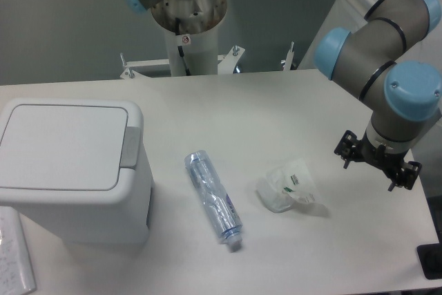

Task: Open the trash can
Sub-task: 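Raise the gripper and move it toward the white trash can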

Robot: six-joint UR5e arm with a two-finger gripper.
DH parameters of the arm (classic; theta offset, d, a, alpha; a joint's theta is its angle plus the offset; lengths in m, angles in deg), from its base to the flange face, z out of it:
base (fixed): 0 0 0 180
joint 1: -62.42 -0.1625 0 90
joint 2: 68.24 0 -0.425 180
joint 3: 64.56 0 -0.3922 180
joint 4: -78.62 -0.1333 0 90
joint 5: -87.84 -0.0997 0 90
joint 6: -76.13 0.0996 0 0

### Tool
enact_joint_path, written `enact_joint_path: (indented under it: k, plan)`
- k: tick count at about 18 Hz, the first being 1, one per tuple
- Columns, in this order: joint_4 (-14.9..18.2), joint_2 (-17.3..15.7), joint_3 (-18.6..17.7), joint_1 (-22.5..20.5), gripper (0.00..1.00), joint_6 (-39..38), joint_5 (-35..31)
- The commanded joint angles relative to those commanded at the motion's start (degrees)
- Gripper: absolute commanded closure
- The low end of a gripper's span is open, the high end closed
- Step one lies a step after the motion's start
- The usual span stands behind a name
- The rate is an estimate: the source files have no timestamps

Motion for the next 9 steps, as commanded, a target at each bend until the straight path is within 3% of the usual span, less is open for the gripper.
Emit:
enact_joint_path:
  k: [9]
  plan:
    - [0.35,-3.07,-3.07,3.86,0.0,-5.01,3.69]
